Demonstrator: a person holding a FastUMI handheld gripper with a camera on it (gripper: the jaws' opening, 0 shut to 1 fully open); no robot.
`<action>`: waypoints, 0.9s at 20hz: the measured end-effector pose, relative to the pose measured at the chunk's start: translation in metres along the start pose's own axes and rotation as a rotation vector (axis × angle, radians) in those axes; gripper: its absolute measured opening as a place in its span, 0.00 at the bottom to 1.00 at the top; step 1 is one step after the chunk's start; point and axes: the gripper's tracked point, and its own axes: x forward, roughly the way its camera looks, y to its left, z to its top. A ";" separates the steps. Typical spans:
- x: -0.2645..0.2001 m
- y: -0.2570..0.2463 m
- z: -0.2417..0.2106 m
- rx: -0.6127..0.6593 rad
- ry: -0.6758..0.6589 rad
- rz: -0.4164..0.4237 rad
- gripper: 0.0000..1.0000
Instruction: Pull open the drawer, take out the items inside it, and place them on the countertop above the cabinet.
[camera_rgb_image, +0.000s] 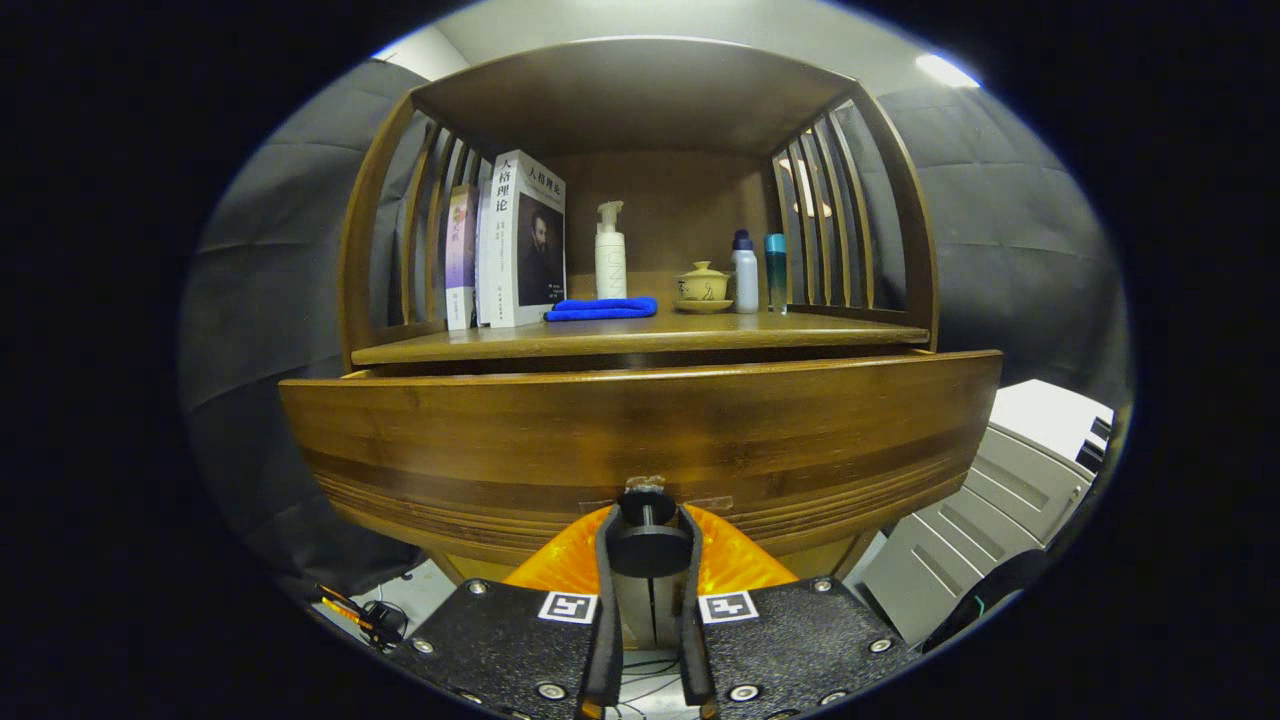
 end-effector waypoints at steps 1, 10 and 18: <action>-0.006 0.001 -0.002 0.000 0.004 0.002 0.23; -0.040 0.002 -0.012 0.000 0.033 0.004 0.24; -0.061 0.005 -0.016 -0.022 0.030 0.001 0.24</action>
